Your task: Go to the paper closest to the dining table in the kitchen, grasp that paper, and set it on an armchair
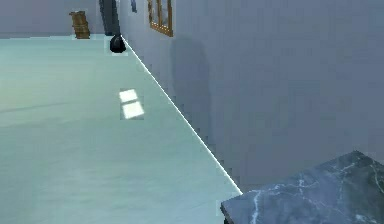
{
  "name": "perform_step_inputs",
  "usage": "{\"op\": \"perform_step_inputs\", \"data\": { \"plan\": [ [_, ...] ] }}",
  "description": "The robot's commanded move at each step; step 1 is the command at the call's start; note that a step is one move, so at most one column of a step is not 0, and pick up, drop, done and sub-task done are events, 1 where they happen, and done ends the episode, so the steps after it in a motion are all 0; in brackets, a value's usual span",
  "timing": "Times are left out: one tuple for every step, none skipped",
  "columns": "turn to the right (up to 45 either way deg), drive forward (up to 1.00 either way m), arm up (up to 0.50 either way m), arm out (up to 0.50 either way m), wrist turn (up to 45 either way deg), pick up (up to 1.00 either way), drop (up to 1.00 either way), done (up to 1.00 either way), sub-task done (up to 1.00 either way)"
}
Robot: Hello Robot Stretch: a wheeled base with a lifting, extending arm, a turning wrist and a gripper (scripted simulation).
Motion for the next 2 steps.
{"op": "perform_step_inputs", "data": {
  "plan": [
    [0.0,0.0,0.38,0.0,0.0,0.0,0.0,0.0,0.0],
    [0.0,0.0,0.0,0.24,0.0,0.0,0.0,0.0,0.0]
  ]
}}
